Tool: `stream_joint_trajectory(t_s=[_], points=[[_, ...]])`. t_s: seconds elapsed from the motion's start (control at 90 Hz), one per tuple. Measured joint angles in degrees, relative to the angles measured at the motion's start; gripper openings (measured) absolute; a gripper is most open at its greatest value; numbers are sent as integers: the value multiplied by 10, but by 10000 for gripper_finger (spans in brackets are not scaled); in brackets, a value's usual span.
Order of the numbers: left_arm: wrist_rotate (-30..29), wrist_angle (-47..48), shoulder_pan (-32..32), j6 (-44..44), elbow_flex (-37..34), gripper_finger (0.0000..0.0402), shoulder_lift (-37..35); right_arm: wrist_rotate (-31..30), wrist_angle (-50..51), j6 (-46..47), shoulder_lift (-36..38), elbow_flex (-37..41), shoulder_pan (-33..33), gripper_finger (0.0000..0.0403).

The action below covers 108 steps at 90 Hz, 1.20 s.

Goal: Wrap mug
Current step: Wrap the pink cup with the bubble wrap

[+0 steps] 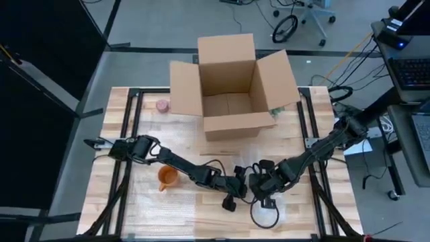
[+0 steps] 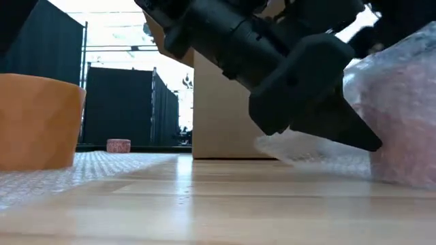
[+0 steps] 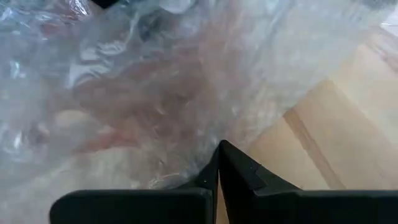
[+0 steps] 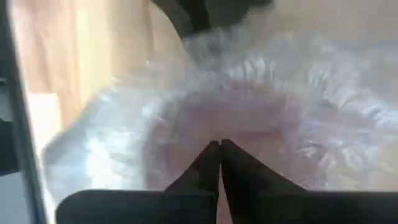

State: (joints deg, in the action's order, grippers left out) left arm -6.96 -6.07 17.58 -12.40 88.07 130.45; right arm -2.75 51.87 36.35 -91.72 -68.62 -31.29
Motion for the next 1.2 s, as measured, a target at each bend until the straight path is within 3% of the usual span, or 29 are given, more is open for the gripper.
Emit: stream_joint_trajectory(t_s=[0.244,0.389,0.511,0.611,0.722,0.822,1.2], points=[[0,5,0,0,0,0,0,-11,135,25,1,-99,0,0],[0,5,0,0,0,0,0,-111,174,53,2,-124,7,0],[0,7,0,1,0,0,0,-169,179,69,2,-88,35,0],[1,8,0,1,0,0,0,-156,158,59,2,-37,60,0],[1,8,0,1,0,0,0,-99,139,36,2,-2,69,0],[1,7,0,1,0,0,0,-76,141,34,2,-11,52,0],[1,4,0,0,0,0,0,-82,133,33,2,-51,4,0]])
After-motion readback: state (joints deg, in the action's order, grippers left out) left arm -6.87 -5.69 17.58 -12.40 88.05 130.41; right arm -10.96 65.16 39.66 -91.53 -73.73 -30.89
